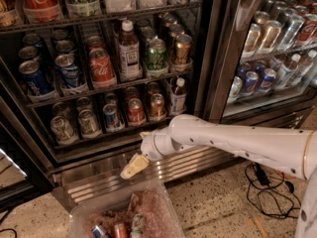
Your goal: Pick 7up can from bottom shelf of fridge
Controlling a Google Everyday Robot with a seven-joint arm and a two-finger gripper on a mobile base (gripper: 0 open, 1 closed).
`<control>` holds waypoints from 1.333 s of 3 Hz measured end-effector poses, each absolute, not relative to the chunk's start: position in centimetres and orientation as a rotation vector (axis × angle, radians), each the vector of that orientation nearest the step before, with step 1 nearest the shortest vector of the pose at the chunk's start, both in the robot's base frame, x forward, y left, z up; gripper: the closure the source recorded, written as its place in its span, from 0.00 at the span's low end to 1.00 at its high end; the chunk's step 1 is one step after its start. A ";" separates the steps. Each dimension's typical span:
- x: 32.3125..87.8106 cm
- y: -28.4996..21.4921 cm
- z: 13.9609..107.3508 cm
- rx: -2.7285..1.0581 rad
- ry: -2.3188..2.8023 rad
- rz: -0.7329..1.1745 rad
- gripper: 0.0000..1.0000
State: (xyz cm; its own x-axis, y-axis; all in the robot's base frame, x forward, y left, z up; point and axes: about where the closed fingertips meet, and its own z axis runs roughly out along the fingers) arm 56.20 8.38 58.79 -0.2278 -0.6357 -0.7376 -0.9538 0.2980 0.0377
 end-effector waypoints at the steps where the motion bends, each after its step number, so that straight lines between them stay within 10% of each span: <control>1: 56.7 9.2 58.4 -1.341 1.940 0.675 0.00; 4: 55.9 15.2 60.1 -1.352 1.783 0.782 0.00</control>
Offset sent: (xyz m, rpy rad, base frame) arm 0.0039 0.0283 0.0163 0.1705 -0.0855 -0.0799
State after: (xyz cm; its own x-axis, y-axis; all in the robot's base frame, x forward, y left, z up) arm 55.88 15.19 60.05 -0.1586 -0.5066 -0.8475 -0.9665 0.2549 0.0284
